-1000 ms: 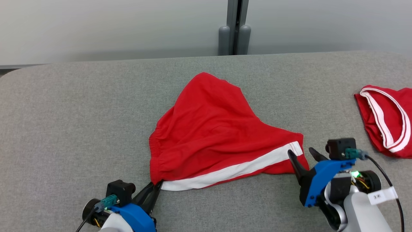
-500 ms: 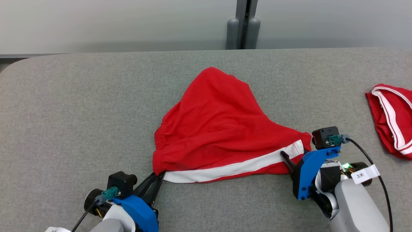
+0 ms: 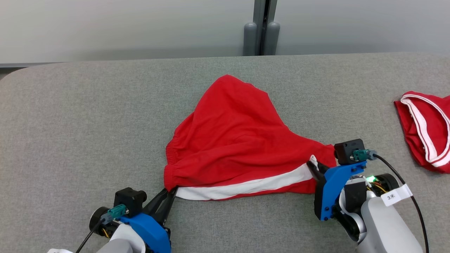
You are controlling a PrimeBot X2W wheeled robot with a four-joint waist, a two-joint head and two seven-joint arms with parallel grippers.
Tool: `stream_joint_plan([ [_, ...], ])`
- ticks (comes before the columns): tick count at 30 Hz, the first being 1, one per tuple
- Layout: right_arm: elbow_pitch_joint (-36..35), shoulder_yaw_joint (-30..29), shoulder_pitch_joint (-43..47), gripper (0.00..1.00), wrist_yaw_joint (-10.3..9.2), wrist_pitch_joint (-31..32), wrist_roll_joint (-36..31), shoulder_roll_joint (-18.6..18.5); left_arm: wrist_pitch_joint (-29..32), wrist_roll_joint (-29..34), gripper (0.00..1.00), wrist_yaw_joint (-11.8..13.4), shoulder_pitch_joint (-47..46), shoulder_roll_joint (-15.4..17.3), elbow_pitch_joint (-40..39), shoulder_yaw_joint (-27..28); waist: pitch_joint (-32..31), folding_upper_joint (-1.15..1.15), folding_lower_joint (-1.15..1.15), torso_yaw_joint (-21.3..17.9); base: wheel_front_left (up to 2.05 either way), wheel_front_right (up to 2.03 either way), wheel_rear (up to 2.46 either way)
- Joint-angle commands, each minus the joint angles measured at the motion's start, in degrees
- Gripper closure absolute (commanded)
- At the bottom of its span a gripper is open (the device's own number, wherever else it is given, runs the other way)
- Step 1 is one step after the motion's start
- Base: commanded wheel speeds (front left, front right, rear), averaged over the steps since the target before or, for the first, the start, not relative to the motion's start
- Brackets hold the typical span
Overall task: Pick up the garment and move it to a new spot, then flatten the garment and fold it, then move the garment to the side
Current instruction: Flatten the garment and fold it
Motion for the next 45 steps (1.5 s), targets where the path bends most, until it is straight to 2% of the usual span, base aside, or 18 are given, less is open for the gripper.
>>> stream_joint_plan([
  [1,0.2,0.1,0.3,0.96,0.00,0.1,0.0,-0.4,-0.3,0.0,1.00,0.0,-0.8,0.2,0.1,0.2,0.0,0.00,0.00,0.0,0.00,0.00,0.00],
  [2,0.4,0.3,0.1,1.00,0.00,0.1,-0.3,-0.6,-0.3,0.0,1.00,0.0,-0.9,0.1,0.1,0.2,0.0,0.00,0.00,0.1,0.00,0.00,0.00],
  [7,-0.9,-0.1,-0.4,1.00,0.00,-2.5,-0.2,-0.9,-0.5,-0.2,1.00,0.4,-1.2,-0.4,-0.7,1.0,-0.1,0.00,0.00,0.9,0.00,0.00,0.00],
  [13,-8.1,-1.5,0.1,1.00,0.00,-7.0,1.4,-2.5,-0.7,-3.1,1.00,0.3,-0.6,-1.3,-8.4,8.4,-0.2,0.00,0.00,1.6,0.00,0.00,0.00],
  [17,-12.1,-1.1,-3.8,1.00,0.00,-8.7,1.9,-4.6,-0.1,-7.0,1.00,0.1,-2.6,-1.1,-13.0,12.1,1.1,0.00,0.00,1.4,0.00,0.00,0.00],
  [21,-12.9,1.5,-11.4,1.00,0.00,-9.1,4.3,-7.2,4.6,-10.6,1.00,0.0,-8.9,0.4,-15.7,14.2,3.6,0.00,0.00,0.8,0.00,0.00,0.00],
  [26,-9.8,5.3,-24.6,1.00,0.00,-10.7,5.6,-9.3,10.7,-14.5,1.00,0.5,-19.4,1.8,-16.1,17.9,7.9,0.00,0.00,-0.8,0.00,0.00,0.00],
  [30,-4.3,8.6,-35.7,1.00,0.00,-15.9,4.6,-9.9,13.2,-15.9,1.00,1.3,-27.2,3.1,-14.0,20.9,10.5,0.00,0.00,-2.6,0.00,0.00,0.00],
  [32,-1.5,8.9,-40.6,1.00,0.00,-19.7,4.0,-9.3,13.1,-14.1,1.00,1.9,-31.2,4.3,-12.5,21.3,11.4,0.00,0.00,-3.6,0.00,0.00,0.00],
  [39,6.7,5.7,-53.6,1.00,-0.01,-32.3,-0.4,-6.5,8.1,-9.1,1.00,4.0,-42.8,5.0,-8.6,23.1,13.2,0.00,0.00,-6.1,0.00,0.00,0.00],
  [45,6.3,3.0,-55.6,1.00,-0.02,-35.3,-4.0,-4.9,2.3,-5.7,1.00,3.4,-47.0,3.9,-7.4,23.1,14.3,0.00,0.00,-7.0,0.00,0.00,0.00],
])
